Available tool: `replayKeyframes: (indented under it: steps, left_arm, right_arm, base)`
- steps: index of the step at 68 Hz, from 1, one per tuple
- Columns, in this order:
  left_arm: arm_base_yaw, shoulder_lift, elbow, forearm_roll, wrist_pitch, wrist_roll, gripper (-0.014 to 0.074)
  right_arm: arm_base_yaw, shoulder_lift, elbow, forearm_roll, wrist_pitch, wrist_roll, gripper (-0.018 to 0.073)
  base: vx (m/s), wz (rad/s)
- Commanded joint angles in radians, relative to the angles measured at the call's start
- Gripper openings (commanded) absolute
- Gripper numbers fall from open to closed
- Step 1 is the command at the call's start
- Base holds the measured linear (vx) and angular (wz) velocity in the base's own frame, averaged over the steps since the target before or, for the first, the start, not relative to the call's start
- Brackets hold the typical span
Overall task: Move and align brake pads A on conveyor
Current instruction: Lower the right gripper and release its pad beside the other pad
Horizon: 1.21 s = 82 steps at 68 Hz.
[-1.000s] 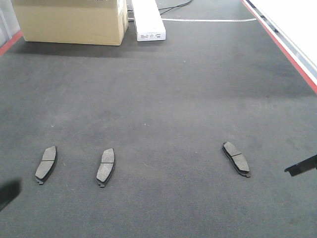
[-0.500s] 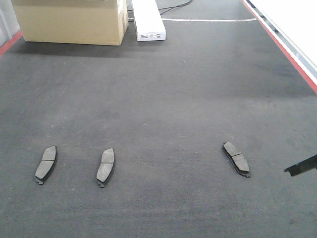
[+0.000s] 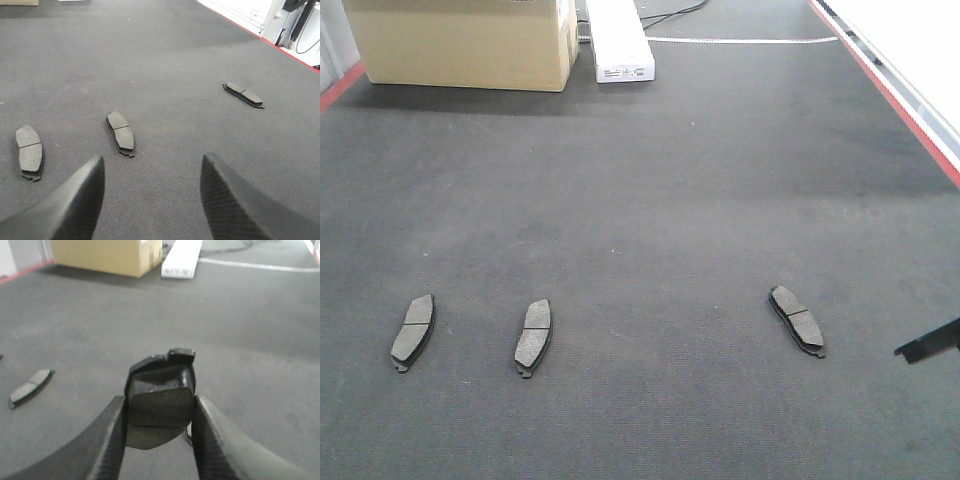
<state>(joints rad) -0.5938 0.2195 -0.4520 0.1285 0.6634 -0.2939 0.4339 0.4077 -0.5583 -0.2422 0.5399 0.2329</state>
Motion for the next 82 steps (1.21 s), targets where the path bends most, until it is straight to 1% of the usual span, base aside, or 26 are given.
replayKeyframes:
  steps: [1, 5, 11, 21, 26, 32, 40, 46, 55, 72, 82]
  left_arm:
    - [-0.005, 0.010, -0.024, 0.000, -0.064, -0.003, 0.0418]
    - [-0.005, 0.010, -0.024, 0.000, -0.064, -0.003, 0.0418]
    - [-0.005, 0.010, -0.024, 0.000, -0.064, -0.003, 0.0418]
    - [-0.005, 0.010, -0.024, 0.000, -0.064, -0.003, 0.0418]
    - [-0.005, 0.010, -0.024, 0.000, -0.064, -0.003, 0.0418]
    - [-0.005, 0.010, -0.024, 0.000, -0.064, -0.003, 0.0418]
    - [-0.005, 0.010, -0.024, 0.000, -0.064, -0.003, 0.0418]
    - [-0.005, 0.010, -0.024, 0.000, -0.064, -0.003, 0.0418]
    - [-0.005, 0.010, -0.024, 0.000, -0.064, -0.003, 0.0418]
    - [-0.005, 0.010, -0.024, 0.000, -0.064, -0.003, 0.0418]
    - [-0.005, 0.010, -0.024, 0.000, -0.064, -0.003, 0.0418]
  right_arm:
    - [-0.004, 0.041, -0.030, 0.001, -0.080, 0.009, -0.0004]
    - [-0.004, 0.084, -0.043, 0.034, -0.071, 0.007, -0.0004]
    - [-0.004, 0.177, -0.084, 0.075, -0.020, -0.002, -0.0004]
    - [-0.004, 0.360, -0.184, 0.094, 0.066, -0.004, -0.0002]
    - [-0.004, 0.454, -0.241, 0.118, 0.095, -0.015, -0.0001]
    - [-0.004, 0.559, -0.309, 0.159, 0.123, -0.049, 0.0002]
    - [-0.004, 0.714, -0.399, 0.242, 0.166, -0.118, 0.0006]
    - [-0.004, 0.820, -0.455, 0.274, 0.188, -0.147, 0.0007]
    - [-0.004, 0.970, -0.541, 0.298, 0.237, -0.188, 0.0010]
    - [-0.004, 1.225, -0.703, 0.298, 0.323, -0.191, 0.0017]
    - [-0.004, 1.325, -0.783, 0.299, 0.356, -0.215, 0.0024]
  base:
    - [0.00, 0.00]
    - [0.00, 0.00]
    - [0.00, 0.00]
    - [0.00, 0.00]
    - [0.00, 0.00]
    - [0.00, 0.00]
    - [0.00, 0.00]
    - [0.00, 0.00]
    - [0.00, 0.00]
    - [0.00, 0.00]
    - [0.00, 0.00]
